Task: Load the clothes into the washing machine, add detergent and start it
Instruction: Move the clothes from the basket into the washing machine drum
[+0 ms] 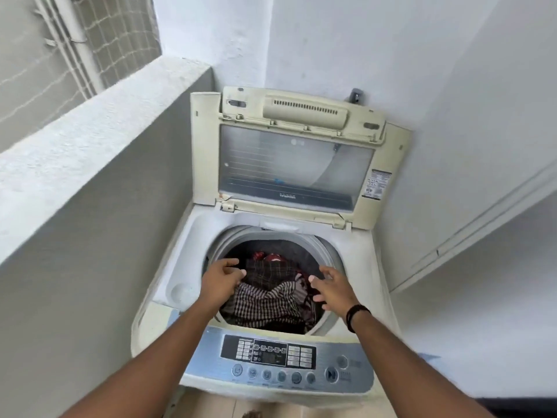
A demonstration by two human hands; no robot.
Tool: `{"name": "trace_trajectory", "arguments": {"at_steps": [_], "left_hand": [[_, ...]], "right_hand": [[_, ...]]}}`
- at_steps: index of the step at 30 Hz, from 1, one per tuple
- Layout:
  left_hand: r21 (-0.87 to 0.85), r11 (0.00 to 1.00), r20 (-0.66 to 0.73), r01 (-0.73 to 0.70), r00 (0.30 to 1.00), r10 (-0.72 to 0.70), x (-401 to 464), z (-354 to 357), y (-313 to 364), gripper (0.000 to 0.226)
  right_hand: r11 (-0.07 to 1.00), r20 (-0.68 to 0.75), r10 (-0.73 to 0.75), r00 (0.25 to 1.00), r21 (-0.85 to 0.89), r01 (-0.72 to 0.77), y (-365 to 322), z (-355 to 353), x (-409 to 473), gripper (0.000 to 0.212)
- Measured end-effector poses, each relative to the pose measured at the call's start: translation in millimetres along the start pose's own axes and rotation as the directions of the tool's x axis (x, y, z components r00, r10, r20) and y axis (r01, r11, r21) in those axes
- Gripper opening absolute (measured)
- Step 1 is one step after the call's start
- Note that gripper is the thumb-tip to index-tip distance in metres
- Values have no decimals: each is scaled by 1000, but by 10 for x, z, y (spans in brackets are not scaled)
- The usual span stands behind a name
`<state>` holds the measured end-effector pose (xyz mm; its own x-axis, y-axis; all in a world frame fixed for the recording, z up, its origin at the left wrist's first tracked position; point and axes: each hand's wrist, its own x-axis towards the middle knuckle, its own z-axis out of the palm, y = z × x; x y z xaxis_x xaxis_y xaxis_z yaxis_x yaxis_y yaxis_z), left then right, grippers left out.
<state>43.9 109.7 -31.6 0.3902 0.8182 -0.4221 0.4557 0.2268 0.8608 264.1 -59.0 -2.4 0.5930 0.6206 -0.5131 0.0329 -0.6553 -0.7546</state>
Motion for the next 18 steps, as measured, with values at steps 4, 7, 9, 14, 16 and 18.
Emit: {"name": "trace_trajectory", "arguments": {"at_steps": [4, 7, 9, 14, 16, 18], "left_hand": [[0, 998, 99, -62, 993, 62, -101, 352, 148, 18], [-60, 996, 165, -66, 983, 75, -246, 696, 356, 54], [-116, 992, 216, -45, 974, 69, -353, 965, 494, 65], [-23, 984, 354, -175, 919, 172, -806, 1657, 615, 53], [32, 967, 438, -251, 873, 212, -1139, 2045, 604, 46], [89, 947, 553, -308, 806, 210, -1532, 2427, 578, 43]], "right_hand": [[989, -93, 0, 996, 147, 14, 149, -194, -161, 36], [981, -188, -11, 982, 190, 48, 216, -442, -443, 22], [966, -258, -3, 966, 249, 70, 315, -648, -702, 21], [906, -425, 86, 901, 409, 106, 843, -1159, -1538, 22], [880, -499, 155, 852, 462, 110, 1201, -1334, -1958, 22], [857, -554, 226, 801, 504, 107, 1568, -1460, -2371, 21]]}}
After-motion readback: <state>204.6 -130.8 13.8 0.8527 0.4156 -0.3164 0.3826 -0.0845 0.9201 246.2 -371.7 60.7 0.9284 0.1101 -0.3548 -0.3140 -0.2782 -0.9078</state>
